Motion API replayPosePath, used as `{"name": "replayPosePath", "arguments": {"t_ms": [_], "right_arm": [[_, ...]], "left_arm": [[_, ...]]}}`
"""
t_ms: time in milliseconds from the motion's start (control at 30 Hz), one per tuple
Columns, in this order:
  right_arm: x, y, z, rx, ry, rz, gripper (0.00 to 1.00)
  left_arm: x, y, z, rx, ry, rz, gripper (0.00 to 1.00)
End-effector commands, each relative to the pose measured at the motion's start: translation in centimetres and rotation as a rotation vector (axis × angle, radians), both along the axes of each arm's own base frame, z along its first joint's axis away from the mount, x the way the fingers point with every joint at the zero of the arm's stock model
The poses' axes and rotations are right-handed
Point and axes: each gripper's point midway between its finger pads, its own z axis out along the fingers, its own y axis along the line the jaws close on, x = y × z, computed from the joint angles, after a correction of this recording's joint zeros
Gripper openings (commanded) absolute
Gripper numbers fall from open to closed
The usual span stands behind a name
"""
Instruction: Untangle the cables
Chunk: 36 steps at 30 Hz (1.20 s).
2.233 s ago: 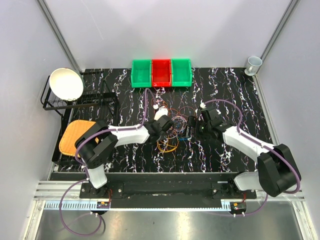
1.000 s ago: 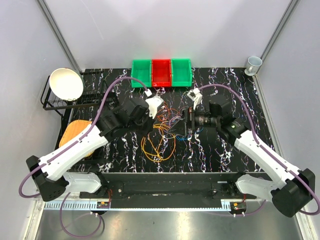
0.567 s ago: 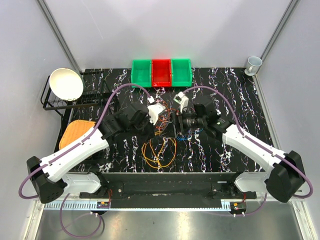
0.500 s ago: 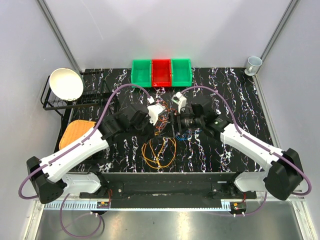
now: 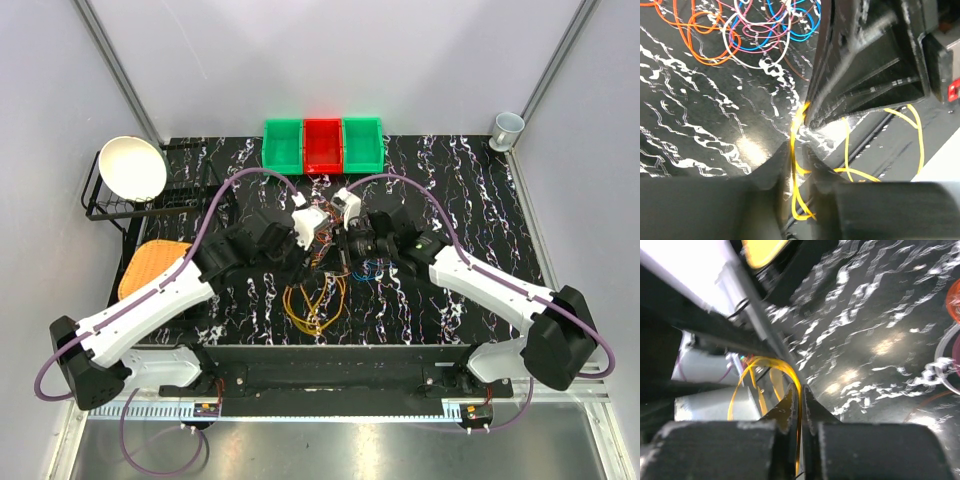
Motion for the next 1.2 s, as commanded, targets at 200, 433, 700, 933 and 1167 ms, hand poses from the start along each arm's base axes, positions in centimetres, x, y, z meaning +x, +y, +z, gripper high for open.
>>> {"name": "replayPosePath", "arguments": {"t_ms": [200,433,700,933,1167], "right_arm": [[6.1,-4.3,3.3,-0.11,-0.212,-0.408,0.0],[9.1,-6.6,4.7,-0.208,-0.297,-0.567,0.0],[14.1,-8.5,8.4,-0.323,-0.415,-0.747,0.0],[18.7,-10.8,10.5,-0.401,-0.484,-0.879,0.0],[24.4,-13.7,11.2,-0.403,-0.463,-0.977,0.0]], "left_arm": [[4.5,6.8,4.2,0.048,-0.259,0.431,0.99],[3.9,9.5,2.4,0.095,-0.281,0.507,0.99],[4.9,12.5,1.2,0.207,-0.348,0.647,0.99],[4.5,14.3,2.2,0.181,-0.382,0.737,0.99],[4.5,14.0,2.0,0.177,-0.38,0.717,0.99]]}}
